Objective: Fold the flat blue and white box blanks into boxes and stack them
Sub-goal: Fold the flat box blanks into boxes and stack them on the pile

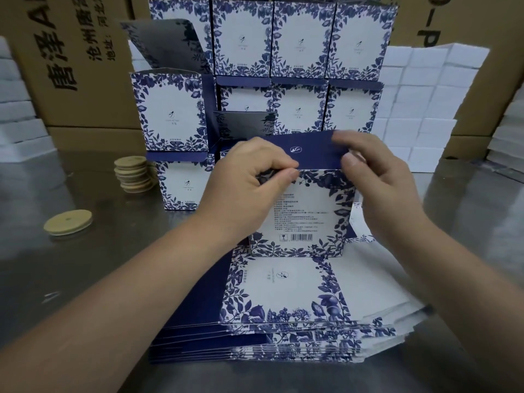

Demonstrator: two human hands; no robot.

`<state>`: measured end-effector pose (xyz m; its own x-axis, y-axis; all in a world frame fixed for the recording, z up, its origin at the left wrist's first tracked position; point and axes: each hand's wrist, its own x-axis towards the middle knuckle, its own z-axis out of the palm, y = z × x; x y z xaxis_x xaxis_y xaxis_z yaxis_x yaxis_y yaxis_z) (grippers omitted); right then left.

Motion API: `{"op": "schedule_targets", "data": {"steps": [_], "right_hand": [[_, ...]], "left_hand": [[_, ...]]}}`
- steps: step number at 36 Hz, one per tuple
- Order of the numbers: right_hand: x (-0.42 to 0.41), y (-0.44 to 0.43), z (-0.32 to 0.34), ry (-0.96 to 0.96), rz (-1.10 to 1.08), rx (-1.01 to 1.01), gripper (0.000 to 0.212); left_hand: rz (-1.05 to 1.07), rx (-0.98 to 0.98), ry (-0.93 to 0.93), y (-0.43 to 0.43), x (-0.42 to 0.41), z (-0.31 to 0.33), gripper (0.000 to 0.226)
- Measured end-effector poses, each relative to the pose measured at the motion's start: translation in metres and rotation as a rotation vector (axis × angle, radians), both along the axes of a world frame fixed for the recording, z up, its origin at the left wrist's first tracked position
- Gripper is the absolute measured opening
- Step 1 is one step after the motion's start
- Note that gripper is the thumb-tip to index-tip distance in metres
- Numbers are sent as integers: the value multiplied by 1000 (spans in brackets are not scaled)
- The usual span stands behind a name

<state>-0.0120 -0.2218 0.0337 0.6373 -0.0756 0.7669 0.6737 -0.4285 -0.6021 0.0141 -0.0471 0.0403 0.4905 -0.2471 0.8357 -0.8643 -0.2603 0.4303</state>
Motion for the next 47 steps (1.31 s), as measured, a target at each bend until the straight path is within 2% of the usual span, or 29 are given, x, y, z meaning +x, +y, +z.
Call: {"op": "schedule_targets", "data": {"steps": [5, 9, 12, 14, 15, 17, 21, 25, 28, 29, 32, 35, 36, 38, 39, 41, 43, 47], "right_hand": [[10, -9, 9, 296, 110, 409, 36], [17, -21, 8, 428, -53, 454, 38], [16, -15, 5, 568, 46, 436, 34], [16, -12, 4, 568, 49, 358, 28], [17, -13, 4, 537, 12, 352, 35], [19, -18, 4, 496, -84, 407, 48], [21, -28, 6, 442, -163, 499, 50], [19, -24, 7, 428, -120, 390, 43], [19, -22, 4, 412, -176, 300, 25], [21, -24, 2, 436, -198, 277, 34], [22, -31, 1, 547, -161, 261, 64], [21, -30, 1, 616, -33, 291, 77], [19, -29, 1, 632, 10, 286, 80], [19, -27, 2, 644, 26, 221, 80], [18, -26, 2, 625, 2, 189, 71], [18, -24, 2, 553, -75, 140, 43], [19, -23, -1, 506, -140, 89, 25], [20, -21, -4, 515, -132, 50, 31]], "left_hand": [[-117, -45, 23, 6, 7, 2, 22], [-164, -68, 66, 6, 9, -1, 23], [-175, -69, 73, 7, 9, -1, 21], [-146, -58, 80, 8, 8, 0, 20], [-119, -53, 80, 9, 9, 1, 19], [-37, -62, 78, 11, 11, 2, 18], [207, -101, 70, 16, 24, 0, 23], [225, -116, 311, 16, 33, -7, 38], [90, -138, 480, 15, 36, -12, 27], [71, -179, 524, 15, 37, -12, 27], [-16, -353, 728, 13, 40, -8, 47], [-178, -351, 872, 13, 40, -9, 46], [-170, -331, 880, 12, 40, -10, 45], [18, -227, 771, 10, 41, -13, 37], [163, -133, 683, 11, 41, -13, 37], [406, 25, 574, 14, 44, -14, 55], [483, 69, 535, 18, 46, -15, 61], [432, 18, 422, 19, 45, -17, 22]]}}
